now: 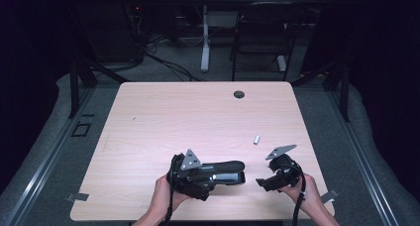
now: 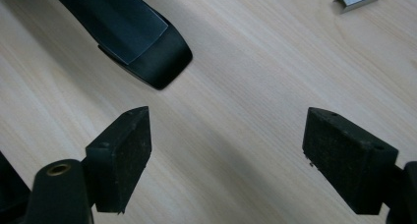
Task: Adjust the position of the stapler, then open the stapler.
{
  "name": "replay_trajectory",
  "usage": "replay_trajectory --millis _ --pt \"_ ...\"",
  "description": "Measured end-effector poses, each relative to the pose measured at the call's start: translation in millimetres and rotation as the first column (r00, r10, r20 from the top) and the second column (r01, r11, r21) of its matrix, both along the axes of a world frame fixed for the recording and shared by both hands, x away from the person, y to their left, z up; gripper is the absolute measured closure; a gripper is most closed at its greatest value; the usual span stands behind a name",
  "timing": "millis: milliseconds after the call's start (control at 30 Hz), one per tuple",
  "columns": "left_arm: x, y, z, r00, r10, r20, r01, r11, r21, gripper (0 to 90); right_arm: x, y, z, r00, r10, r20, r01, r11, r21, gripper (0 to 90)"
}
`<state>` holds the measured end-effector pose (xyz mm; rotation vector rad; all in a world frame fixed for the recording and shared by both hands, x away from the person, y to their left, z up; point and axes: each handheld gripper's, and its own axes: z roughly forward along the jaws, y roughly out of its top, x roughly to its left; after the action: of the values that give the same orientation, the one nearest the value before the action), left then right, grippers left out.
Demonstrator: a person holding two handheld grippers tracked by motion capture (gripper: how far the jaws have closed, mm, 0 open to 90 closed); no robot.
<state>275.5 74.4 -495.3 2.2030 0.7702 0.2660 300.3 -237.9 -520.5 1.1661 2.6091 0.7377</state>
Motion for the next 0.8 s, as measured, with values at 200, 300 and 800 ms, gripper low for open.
replay_trajectory --millis 200,300,800 --pt "-0.7 0.2 -0.5 0.9995 0.030 0.002 -0.030 0.9995 -0.011 0.7 0.2 2.9 -0.9 1.0000 0.009 0.005 -0.009 0.9999 0.006 20.1" --pt "-3.0 0.1 -0.9 0.9983 0.048 0.034 -0.047 0.9984 -0.032 6.3 -1.0 3.7 0.1 0.9996 0.027 0.013 -0.027 0.9996 0.010 25.3" --pt "-26.9 -15.4 -11.6 0.9984 0.031 0.046 -0.028 0.9976 -0.064 24.7 -8.4 23.2 2.1 0.9963 0.073 0.045 -0.076 0.9952 0.063 55.9"
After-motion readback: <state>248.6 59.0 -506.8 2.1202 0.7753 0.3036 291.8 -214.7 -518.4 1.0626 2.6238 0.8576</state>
